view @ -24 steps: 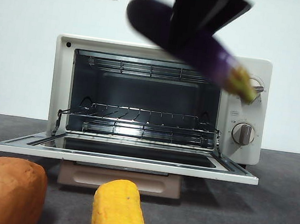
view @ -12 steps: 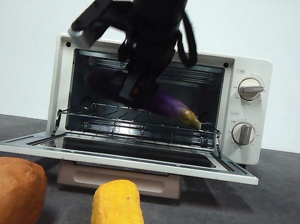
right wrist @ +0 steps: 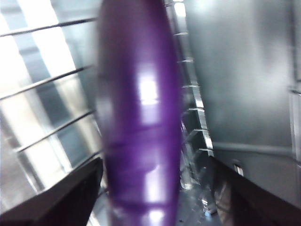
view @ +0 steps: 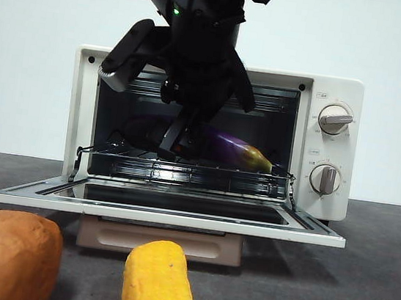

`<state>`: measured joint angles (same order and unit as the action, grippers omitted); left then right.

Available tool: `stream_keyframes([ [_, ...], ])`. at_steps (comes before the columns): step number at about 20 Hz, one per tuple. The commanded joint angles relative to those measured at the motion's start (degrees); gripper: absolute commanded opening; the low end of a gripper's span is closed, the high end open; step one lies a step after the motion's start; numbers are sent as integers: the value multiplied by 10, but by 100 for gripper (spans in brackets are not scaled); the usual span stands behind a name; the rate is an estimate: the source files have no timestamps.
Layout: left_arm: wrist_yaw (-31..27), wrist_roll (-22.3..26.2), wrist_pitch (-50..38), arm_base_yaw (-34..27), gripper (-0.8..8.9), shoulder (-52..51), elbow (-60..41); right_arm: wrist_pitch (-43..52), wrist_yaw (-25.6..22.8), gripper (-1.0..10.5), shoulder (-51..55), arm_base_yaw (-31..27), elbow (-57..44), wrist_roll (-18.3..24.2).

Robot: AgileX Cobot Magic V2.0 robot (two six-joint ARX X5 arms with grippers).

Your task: Take the eggplant from the table,put the eggplant in the oven

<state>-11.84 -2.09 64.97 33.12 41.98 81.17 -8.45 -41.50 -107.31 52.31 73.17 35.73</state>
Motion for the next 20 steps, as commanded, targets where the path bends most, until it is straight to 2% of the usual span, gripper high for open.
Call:
stream_keyframes([
  [1, -2, 5, -3, 2, 7, 4, 6, 16, -11, 357, -12, 16, 12, -12],
  [14, -2, 17, -3, 2, 7, 49, 1, 26, -21, 356, -12, 32, 12, -23],
  [18, -13, 28, -32, 0, 7, 65, -15, 22, -47, 356, 16, 56, 12, -26],
  [19, -25, 32, -45, -6, 7, 67, -26, 14, -52, 355, 35, 65, 12, -32],
  [20, -35, 34, -66, -16, 6, 67, -44, -18, -53, 340, 64, 77, 12, -59],
])
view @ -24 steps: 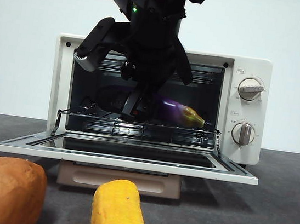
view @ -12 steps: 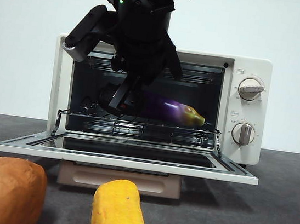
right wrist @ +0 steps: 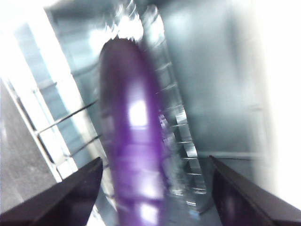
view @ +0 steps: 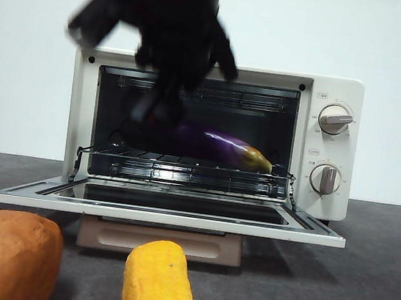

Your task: Take the eggplant from the table,put the eggplant in the oven

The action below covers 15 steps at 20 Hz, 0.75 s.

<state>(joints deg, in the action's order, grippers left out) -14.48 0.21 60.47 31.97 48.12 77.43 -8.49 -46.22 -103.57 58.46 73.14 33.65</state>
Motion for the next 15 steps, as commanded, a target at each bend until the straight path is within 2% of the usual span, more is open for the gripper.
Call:
stream_keyframes([
  [1, -8, 11, -42, -18, 6, 5, -27, -61, -3, 322, 56, 24, 12, -73],
  [3, -8, 11, -91, -57, 6, 7, -81, -174, 0, 248, 127, 42, 12, -139],
  [4, -4, 11, -123, -79, 6, 10, -118, -240, 10, 172, 169, 47, 12, -172],
  [5, 14, 10, -145, -96, 6, 16, -151, -291, 30, 105, 204, 48, 12, -196],
  [7, 86, 6, -175, -134, 6, 38, -204, -366, 62, 26, 266, 48, 12, -226],
  [10, 203, 1, -205, -185, 6, 85, -249, -424, 79, 3, 342, 47, 12, -261],
  [12, 259, -5, -223, -213, 6, 122, -264, -450, 86, 3, 388, 47, 12, -285],
  [15, 313, -6, -229, -245, 6, 163, -269, -463, 88, 3, 427, 47, 12, -307],
])
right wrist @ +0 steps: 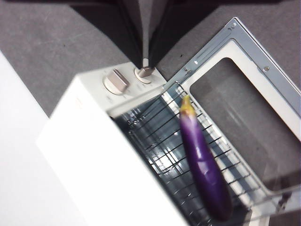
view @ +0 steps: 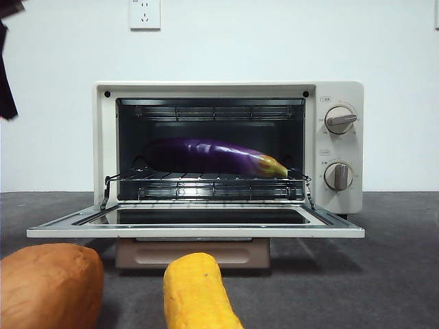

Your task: Take the eggplant from the table,put the eggplant in the oven

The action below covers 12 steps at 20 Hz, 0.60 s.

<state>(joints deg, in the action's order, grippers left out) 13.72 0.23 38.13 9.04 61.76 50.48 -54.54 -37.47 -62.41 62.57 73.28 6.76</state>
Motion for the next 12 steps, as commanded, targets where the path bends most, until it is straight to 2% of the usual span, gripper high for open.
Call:
stream_keyframes([
  [1, 50, -6, -7, -25, 6, 39, 1, -6, 0, 3, 26, 6, 11, -44],
  [5, 134, -6, -20, -59, 6, 101, 1, -19, 0, 3, 72, 6, 10, -65],
  [12, 229, -5, -46, -87, 6, 217, 1, -57, -3, 3, 123, 6, 10, -90],
])
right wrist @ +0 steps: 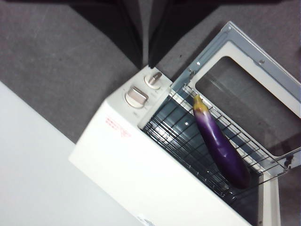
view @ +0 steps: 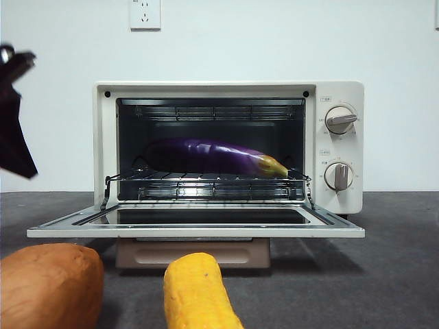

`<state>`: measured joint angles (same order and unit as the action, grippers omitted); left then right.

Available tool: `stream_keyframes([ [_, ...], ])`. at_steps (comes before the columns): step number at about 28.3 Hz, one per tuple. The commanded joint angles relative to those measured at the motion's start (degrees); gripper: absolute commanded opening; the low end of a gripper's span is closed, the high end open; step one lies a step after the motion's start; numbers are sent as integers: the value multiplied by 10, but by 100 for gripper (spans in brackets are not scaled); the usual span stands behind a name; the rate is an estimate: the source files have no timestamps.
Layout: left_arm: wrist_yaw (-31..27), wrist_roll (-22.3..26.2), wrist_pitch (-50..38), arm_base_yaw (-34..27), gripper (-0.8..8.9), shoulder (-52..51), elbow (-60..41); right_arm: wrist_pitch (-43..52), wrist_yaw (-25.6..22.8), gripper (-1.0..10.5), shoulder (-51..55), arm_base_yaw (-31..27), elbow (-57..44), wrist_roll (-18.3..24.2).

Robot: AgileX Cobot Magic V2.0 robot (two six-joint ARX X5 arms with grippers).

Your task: Take the eggplant from the table,put the eggplant in the oven

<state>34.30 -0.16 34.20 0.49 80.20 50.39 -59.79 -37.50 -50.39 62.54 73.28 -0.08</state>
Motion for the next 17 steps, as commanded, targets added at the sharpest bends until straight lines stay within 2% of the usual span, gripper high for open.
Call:
stream_keyframes([
  [1, 28, -1, -10, -2, 6, 47, 2, -9, -6, 3, 8, 7, 10, -24],
  [6, 33, 8, -34, -1, 6, 118, 2, -21, -33, 4, 36, 7, 10, -30],
  [12, 92, 10, -54, -1, 6, 176, 2, -20, -35, 3, 60, 7, 10, -40],
  [17, 112, 27, -53, 4, 6, 208, 2, -20, -50, 3, 71, 7, 10, -45],
])
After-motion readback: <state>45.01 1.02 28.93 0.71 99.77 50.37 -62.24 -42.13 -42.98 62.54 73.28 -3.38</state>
